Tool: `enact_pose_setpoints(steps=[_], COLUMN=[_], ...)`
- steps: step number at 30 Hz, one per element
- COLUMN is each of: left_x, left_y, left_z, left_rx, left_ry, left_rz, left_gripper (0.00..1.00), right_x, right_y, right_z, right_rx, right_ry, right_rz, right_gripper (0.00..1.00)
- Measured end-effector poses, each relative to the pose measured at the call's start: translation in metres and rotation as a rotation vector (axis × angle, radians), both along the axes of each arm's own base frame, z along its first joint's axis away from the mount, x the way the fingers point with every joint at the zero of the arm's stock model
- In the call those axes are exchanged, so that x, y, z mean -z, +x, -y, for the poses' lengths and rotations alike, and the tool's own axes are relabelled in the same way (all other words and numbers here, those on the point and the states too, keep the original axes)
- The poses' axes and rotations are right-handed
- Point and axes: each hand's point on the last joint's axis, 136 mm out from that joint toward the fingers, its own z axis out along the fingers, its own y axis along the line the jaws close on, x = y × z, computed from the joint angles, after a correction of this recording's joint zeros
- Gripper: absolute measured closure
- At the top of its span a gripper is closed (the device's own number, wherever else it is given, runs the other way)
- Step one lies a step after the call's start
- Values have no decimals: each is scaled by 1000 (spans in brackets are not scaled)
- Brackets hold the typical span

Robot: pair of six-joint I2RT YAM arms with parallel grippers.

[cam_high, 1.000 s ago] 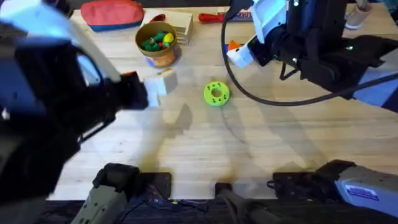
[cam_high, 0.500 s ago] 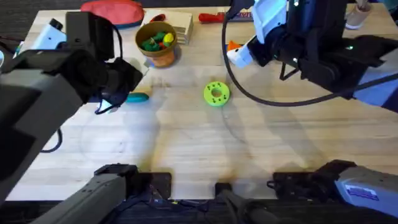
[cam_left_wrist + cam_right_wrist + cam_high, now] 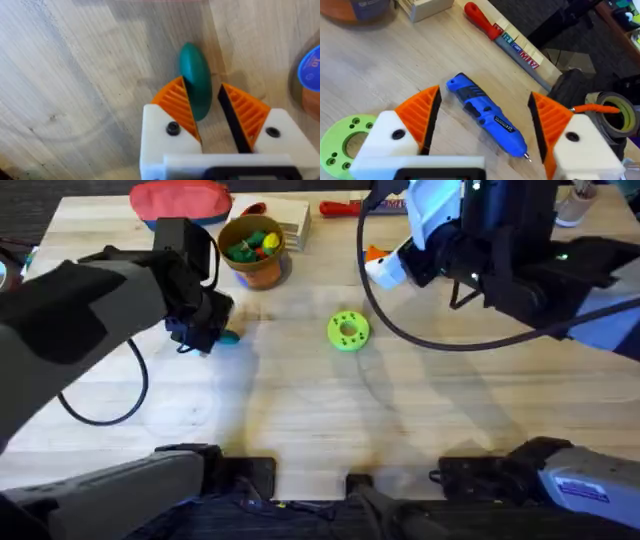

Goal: Pick up the gripper from the table and insert it into the empty holder that is missing its gripper. Then pick up a screw, insert it into the mounting hole, and use the screwdriver to tighten it. Finally, clean up the table by picking up the vegetable and placing it into the bucket.

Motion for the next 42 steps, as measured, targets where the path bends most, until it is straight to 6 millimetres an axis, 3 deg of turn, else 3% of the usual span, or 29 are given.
enact_pose_setpoints(steps=[1, 2, 7, 12, 17, 21, 25, 31, 32, 33, 38, 42], left_x=[0, 0, -3, -2, -9, -32, -67, -128, -152, -158, -170, -158], left_y=[0, 0, 1, -1, -4, 2, 8, 45, 74, 83, 108, 127], left_z=[0, -1, -2, -2, 1, 2, 3, 7, 14, 18, 32, 38], left_rx=[-4, -11, -18, -18, -2, 10, 59, 196, 312, 356, 504, 550], left_ry=[1, 3, 5, 5, -4, -9, -1, 32, 51, 61, 108, 110], left_rz=[1, 2, 7, -2, -33, -35, -39, 106, 236, 274, 370, 373], left_gripper=[579, 709, 971, 976, 976, 976, 976, 976, 976, 976, 976, 976], right_x=[0, 0, 0, -2, -47, -61, -60, -53, -53, -54, -60, -60], right_y=[0, 0, 0, -1, -29, -62, -96, -130, -134, -135, -132, -132], right_z=[0, 0, 0, 0, 10, 12, 7, 1, -2, -3, -6, -7], right_rx=[0, 0, 0, 0, 28, -19, -95, -179, -194, -198, -209, -212], right_ry=[0, 0, 0, 3, 127, 197, 242, 289, 306, 310, 329, 331], right_rz=[0, 0, 1, 4, 45, 5, -78, -182, -196, -198, -177, -175], right_gripper=[10, 10, 10, 10, 10, 10, 10, 10, 10, 10, 10, 11])
